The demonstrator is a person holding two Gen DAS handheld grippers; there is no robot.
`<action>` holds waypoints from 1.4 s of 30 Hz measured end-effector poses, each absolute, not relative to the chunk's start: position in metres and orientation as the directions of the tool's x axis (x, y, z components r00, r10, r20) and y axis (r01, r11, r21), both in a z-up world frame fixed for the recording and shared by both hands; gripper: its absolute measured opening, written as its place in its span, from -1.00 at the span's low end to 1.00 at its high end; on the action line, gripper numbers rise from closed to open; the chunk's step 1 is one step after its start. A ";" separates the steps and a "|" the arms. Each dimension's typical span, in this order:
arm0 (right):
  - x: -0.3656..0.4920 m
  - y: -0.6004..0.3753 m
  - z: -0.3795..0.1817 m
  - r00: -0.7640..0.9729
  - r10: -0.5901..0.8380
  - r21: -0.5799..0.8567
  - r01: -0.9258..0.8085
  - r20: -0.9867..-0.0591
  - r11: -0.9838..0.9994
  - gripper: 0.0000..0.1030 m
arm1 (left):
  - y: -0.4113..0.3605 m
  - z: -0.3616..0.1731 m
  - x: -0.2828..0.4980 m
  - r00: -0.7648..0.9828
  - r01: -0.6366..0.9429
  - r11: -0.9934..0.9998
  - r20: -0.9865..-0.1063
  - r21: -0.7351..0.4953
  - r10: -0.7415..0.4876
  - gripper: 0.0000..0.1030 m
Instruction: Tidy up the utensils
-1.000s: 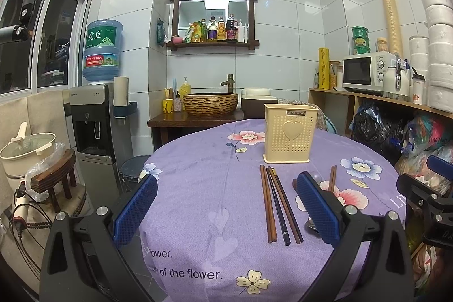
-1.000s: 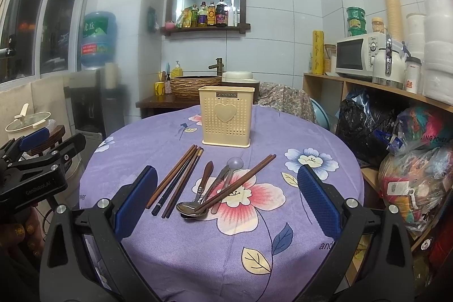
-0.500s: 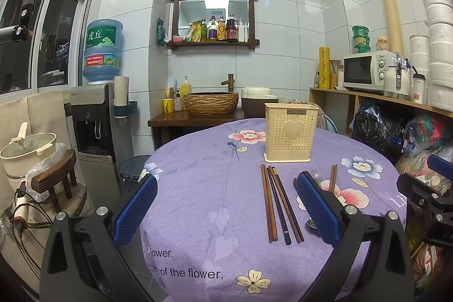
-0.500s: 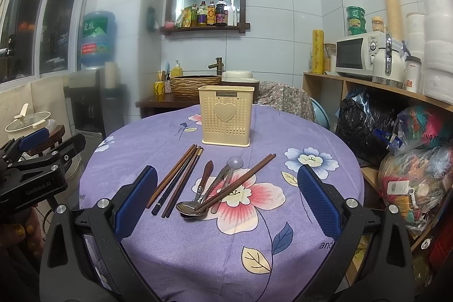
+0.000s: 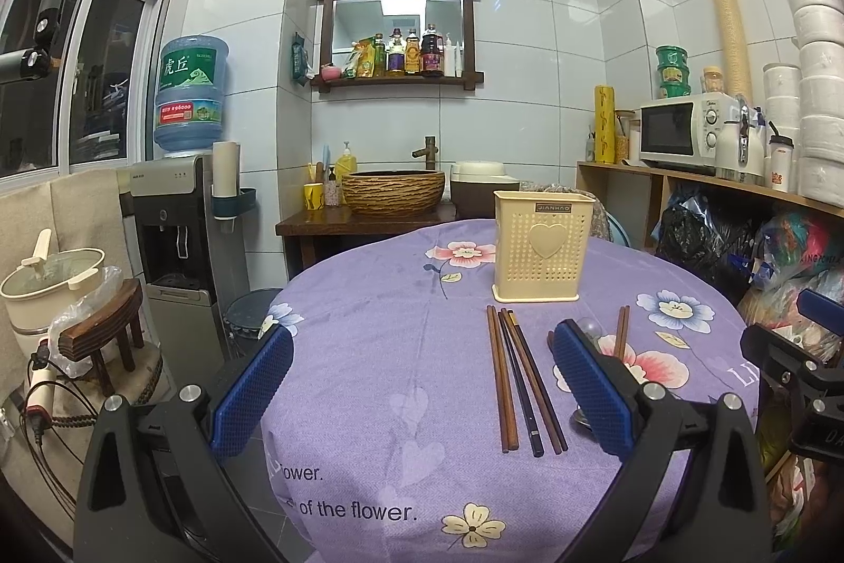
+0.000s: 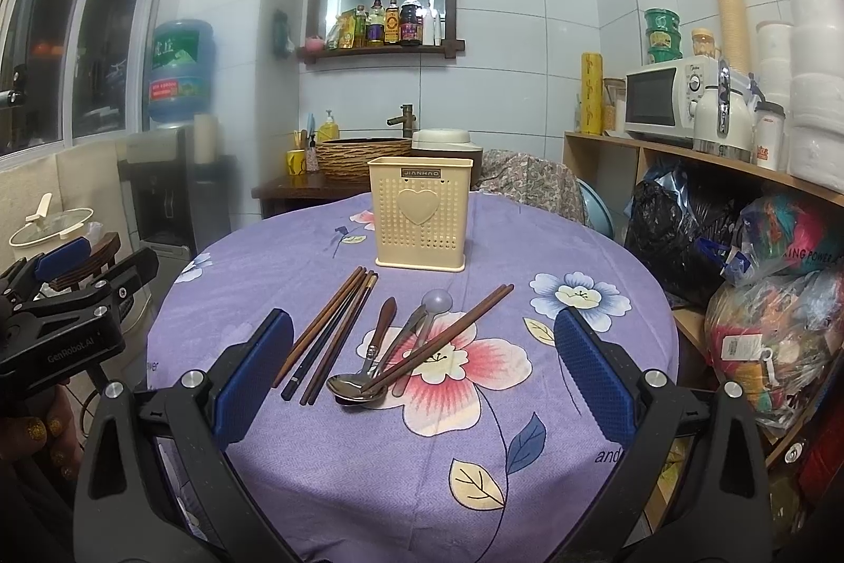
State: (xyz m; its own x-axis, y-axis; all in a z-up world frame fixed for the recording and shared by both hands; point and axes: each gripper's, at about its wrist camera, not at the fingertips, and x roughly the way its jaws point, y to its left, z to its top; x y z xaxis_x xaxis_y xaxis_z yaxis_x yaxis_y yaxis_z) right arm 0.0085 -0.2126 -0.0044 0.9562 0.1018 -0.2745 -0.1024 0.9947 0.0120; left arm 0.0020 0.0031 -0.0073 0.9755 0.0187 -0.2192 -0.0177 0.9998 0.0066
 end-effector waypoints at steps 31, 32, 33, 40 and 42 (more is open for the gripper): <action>0.041 -0.218 -0.011 0.924 0.079 0.002 -0.085 -0.374 0.996 0.90 | 0.002 -0.016 0.033 0.944 -0.010 0.999 -0.330 0.036 0.022 0.90; 0.049 -0.220 -0.012 0.917 0.084 0.005 -0.089 -0.391 0.996 0.90 | 0.002 -0.018 0.041 0.935 -0.006 0.999 -0.355 0.045 0.022 0.90; 0.061 -0.223 -0.014 0.905 0.095 0.008 -0.101 -0.414 0.995 0.90 | 0.003 -0.020 0.051 0.924 0.007 0.999 -0.383 0.054 0.014 0.90; 0.159 -0.254 -0.032 0.794 0.006 -0.003 -0.010 -0.608 1.000 0.90 | 0.002 -0.021 0.142 0.826 0.128 0.990 -0.559 0.061 -0.073 0.89; 0.181 -0.259 -0.039 0.757 0.003 0.011 0.006 -0.653 1.000 0.90 | -0.003 -0.024 0.160 0.798 0.158 0.985 -0.596 0.063 -0.089 0.81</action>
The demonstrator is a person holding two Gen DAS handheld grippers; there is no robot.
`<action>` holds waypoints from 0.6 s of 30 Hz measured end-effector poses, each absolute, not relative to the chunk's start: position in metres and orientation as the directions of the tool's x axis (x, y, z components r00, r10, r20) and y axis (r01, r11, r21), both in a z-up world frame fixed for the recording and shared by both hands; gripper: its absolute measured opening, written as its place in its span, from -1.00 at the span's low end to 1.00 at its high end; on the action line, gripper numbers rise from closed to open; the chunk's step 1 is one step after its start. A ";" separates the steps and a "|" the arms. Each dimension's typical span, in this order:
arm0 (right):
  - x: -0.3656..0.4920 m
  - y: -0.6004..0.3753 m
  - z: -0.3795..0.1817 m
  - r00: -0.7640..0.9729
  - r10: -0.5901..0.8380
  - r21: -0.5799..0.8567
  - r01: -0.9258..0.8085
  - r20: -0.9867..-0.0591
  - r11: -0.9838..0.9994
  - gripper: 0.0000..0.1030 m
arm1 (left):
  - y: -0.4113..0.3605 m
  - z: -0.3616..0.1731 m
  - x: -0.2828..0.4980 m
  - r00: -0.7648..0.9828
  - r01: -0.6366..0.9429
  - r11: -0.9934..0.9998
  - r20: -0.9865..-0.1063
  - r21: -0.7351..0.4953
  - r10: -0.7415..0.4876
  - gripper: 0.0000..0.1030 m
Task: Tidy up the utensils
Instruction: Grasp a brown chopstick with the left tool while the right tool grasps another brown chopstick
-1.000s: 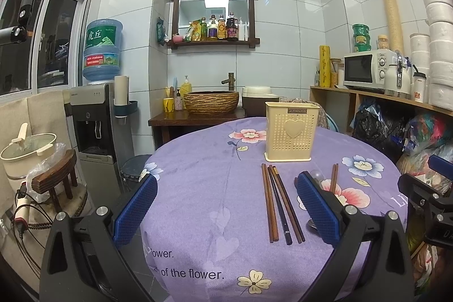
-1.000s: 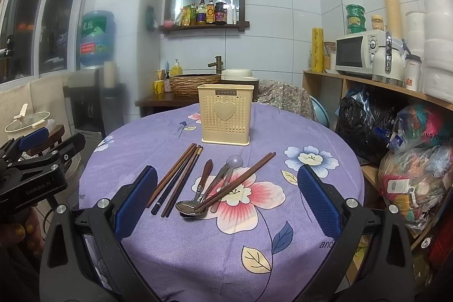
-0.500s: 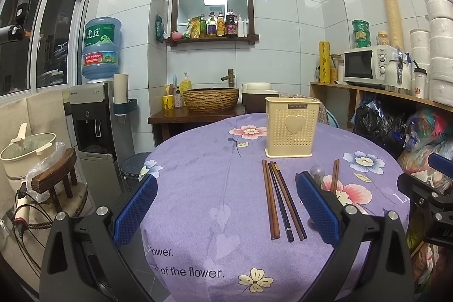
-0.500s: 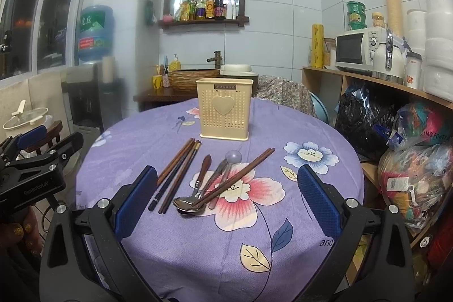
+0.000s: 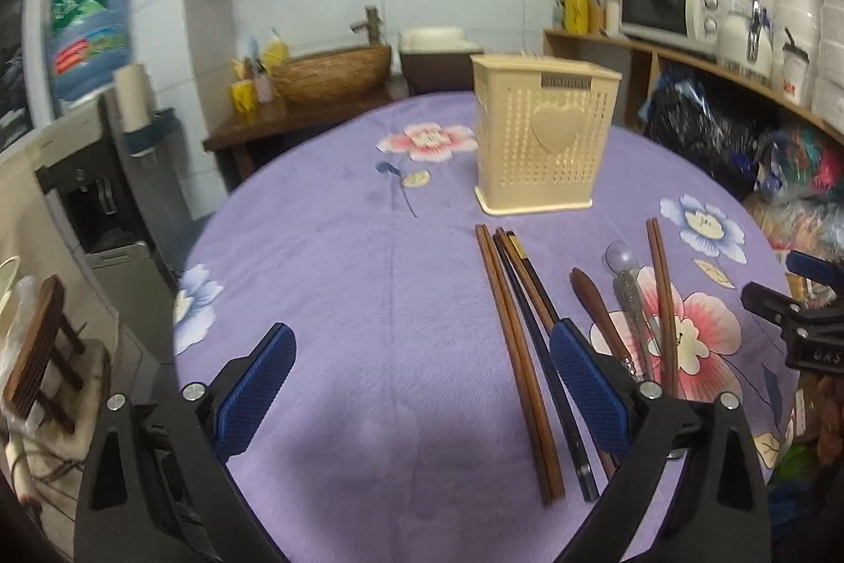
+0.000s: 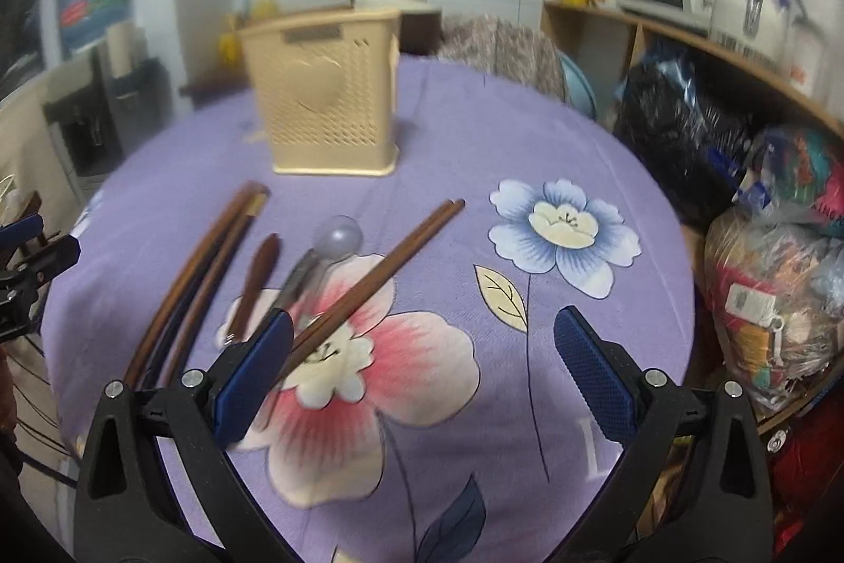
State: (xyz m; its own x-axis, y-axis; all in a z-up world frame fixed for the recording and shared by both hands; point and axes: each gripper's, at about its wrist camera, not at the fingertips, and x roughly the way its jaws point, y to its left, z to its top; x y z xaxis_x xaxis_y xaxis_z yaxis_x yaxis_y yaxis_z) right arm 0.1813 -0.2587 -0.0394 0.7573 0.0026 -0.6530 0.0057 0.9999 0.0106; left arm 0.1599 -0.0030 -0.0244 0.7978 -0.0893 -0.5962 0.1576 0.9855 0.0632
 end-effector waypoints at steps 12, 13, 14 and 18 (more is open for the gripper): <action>0.245 -0.227 -0.086 0.576 -0.019 -0.033 -0.013 -0.818 0.999 0.90 | -0.027 -0.052 0.203 0.703 0.191 0.976 -0.708 0.100 -0.065 0.77; 0.246 -0.230 -0.087 0.573 -0.011 -0.022 -0.011 -0.819 1.000 0.90 | -0.027 -0.054 0.203 0.697 0.193 0.976 -0.714 0.100 -0.064 0.77; 0.246 -0.232 -0.087 0.568 -0.005 -0.012 -0.009 -0.823 1.000 0.90 | -0.025 -0.055 0.205 0.693 0.193 0.976 -0.718 0.101 -0.063 0.77; 0.242 -0.255 -0.084 0.540 -0.029 -0.040 -0.008 -0.841 0.999 0.90 | -0.020 -0.058 0.207 0.680 0.185 0.977 -0.731 0.105 -0.051 0.77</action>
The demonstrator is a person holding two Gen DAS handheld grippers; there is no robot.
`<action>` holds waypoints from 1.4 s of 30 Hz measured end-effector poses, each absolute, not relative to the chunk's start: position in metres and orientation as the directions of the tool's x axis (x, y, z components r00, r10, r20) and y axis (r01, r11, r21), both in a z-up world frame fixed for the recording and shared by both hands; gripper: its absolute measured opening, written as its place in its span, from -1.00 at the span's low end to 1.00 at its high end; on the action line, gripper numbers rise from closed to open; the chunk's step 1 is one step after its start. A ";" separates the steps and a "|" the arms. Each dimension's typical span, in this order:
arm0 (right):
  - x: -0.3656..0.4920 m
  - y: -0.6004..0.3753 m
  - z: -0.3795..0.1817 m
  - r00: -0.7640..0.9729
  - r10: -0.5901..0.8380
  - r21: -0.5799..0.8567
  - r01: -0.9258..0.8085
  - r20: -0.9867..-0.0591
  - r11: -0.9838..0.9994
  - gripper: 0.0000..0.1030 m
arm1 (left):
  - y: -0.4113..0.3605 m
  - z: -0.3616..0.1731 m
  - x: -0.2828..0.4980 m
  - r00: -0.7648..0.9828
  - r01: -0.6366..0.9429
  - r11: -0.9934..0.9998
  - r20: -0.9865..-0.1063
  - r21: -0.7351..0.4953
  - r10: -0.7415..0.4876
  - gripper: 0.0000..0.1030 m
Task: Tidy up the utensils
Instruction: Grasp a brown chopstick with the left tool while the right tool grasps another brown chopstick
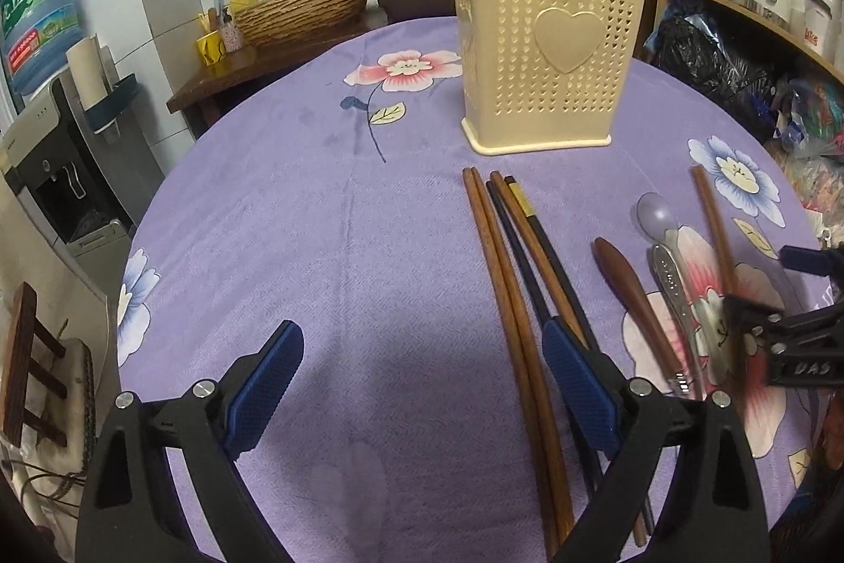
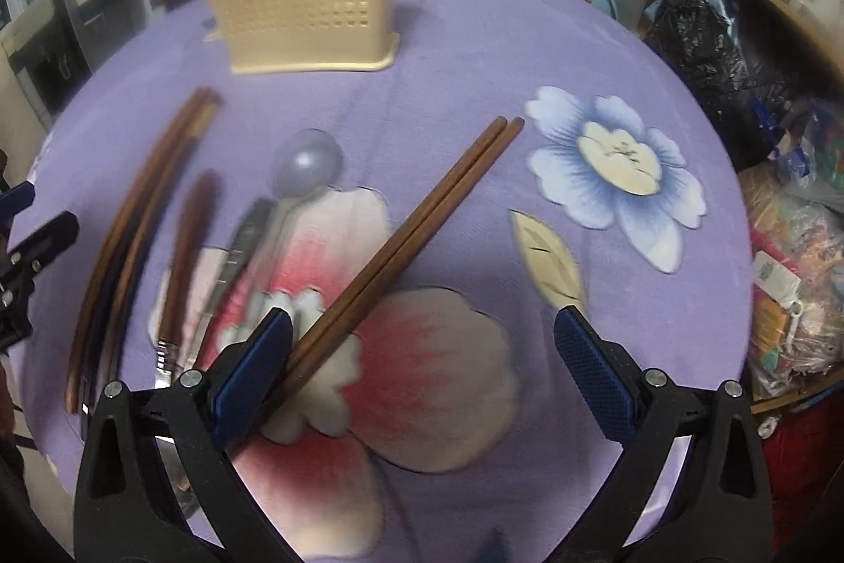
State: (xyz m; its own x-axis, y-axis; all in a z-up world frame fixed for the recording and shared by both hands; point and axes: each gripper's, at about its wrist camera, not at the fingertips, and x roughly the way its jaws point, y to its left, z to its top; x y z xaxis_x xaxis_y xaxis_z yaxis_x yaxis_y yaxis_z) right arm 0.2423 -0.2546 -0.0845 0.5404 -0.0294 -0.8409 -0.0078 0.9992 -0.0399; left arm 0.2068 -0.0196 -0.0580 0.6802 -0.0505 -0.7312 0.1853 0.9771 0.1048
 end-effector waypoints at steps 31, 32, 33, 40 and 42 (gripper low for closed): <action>0.240 -0.321 -0.084 0.562 -0.026 0.041 0.106 -0.826 0.993 0.90 | -0.019 -0.077 0.247 0.593 0.227 0.970 -0.802 0.086 -0.068 0.42; 0.241 -0.324 -0.084 0.564 -0.007 0.064 0.107 -0.826 0.992 0.90 | -0.017 -0.077 0.250 0.591 0.224 0.971 -0.804 0.089 -0.062 0.42; 0.242 -0.325 -0.083 0.565 0.003 0.078 0.108 -0.825 0.991 0.90 | -0.016 -0.077 0.254 0.588 0.224 0.970 -0.807 0.091 -0.060 0.42; 0.263 -0.336 -0.076 0.584 -0.015 0.086 0.146 -0.812 0.986 0.80 | -0.015 -0.080 0.289 0.539 0.222 0.974 -0.838 0.037 -0.091 0.26; 0.271 -0.341 -0.078 0.572 -0.020 0.093 0.167 -0.820 0.982 0.62 | -0.017 -0.079 0.296 0.534 0.226 0.974 -0.840 0.035 -0.093 0.21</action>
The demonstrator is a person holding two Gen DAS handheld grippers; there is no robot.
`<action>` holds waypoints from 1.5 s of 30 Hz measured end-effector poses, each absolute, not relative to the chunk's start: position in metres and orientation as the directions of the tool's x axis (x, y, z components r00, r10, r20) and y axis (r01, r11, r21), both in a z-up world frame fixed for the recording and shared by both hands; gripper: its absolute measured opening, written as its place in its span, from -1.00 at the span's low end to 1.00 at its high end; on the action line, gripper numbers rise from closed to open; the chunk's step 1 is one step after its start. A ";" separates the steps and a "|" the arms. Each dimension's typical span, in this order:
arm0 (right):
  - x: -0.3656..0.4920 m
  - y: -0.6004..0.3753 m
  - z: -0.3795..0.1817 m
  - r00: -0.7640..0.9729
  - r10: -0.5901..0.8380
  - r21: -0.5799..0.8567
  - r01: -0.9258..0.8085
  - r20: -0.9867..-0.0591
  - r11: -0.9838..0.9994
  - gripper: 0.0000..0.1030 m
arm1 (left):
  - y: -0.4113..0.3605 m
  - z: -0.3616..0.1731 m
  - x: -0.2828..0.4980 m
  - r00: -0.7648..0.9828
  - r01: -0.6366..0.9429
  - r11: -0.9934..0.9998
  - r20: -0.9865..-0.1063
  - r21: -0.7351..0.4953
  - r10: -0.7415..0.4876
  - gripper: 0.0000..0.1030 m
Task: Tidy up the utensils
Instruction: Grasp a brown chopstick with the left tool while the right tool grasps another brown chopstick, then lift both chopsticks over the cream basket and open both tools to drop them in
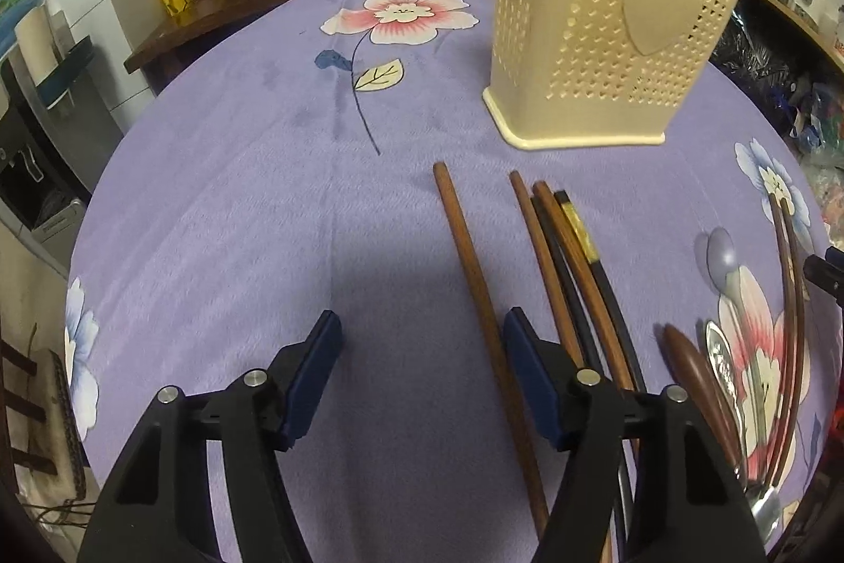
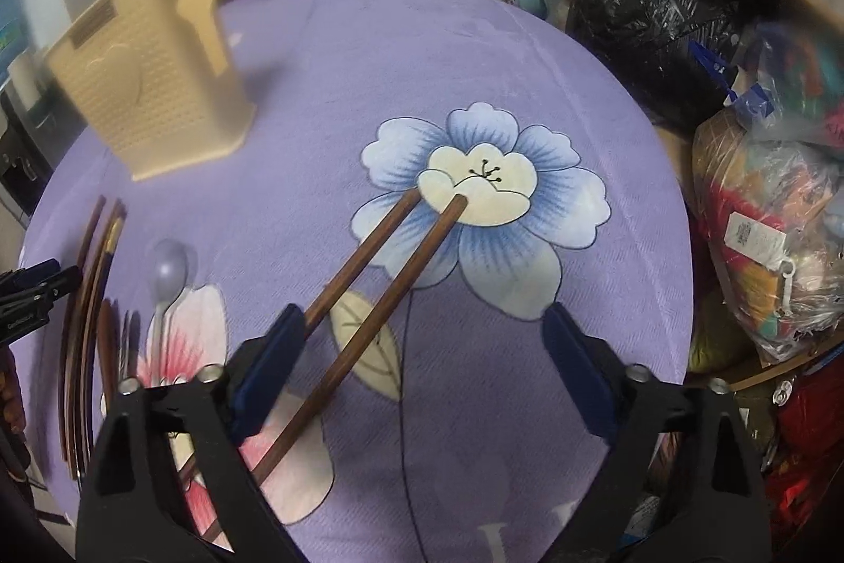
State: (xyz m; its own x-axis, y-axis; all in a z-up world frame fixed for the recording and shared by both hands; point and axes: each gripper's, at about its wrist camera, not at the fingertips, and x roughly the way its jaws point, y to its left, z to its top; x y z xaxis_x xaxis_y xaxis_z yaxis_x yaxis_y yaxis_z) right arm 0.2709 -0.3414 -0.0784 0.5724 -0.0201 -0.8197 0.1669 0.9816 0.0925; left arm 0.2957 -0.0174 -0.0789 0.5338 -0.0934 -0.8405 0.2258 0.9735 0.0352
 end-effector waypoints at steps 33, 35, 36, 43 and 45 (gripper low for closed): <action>0.301 -0.327 -0.013 0.723 0.165 0.242 0.004 -0.671 0.970 -0.79 | -0.022 -0.004 0.312 0.657 0.210 0.973 -0.722 -0.099 -0.216 -0.85; 0.285 -0.324 0.011 0.757 0.186 0.241 -0.039 -0.626 0.970 -0.80 | -0.014 0.018 0.301 0.694 0.219 0.968 -0.679 -0.120 -0.241 -0.85; 0.278 -0.325 0.021 0.770 0.200 0.247 -0.057 -0.606 0.967 -0.80 | -0.010 0.029 0.294 0.712 0.225 0.965 -0.654 -0.133 -0.256 -0.85; 0.234 -0.324 0.077 0.827 0.251 0.218 -0.160 -0.503 0.963 -0.84 | 0.009 0.084 0.259 0.800 0.257 0.957 -0.525 -0.138 -0.291 -0.85; 0.230 -0.324 0.084 0.834 0.256 0.219 -0.167 -0.489 0.961 -0.84 | 0.011 0.087 0.257 0.811 0.252 0.959 -0.512 -0.133 -0.284 -0.85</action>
State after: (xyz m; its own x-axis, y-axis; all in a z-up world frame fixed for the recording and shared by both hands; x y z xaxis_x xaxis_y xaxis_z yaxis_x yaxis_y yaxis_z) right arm 0.2301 -0.3244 0.0839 0.8338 0.2563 -0.4890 -0.1671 0.9613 0.2189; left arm 0.2571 0.0112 0.0869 0.8107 -0.2842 -0.5119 0.2518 0.9585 -0.1334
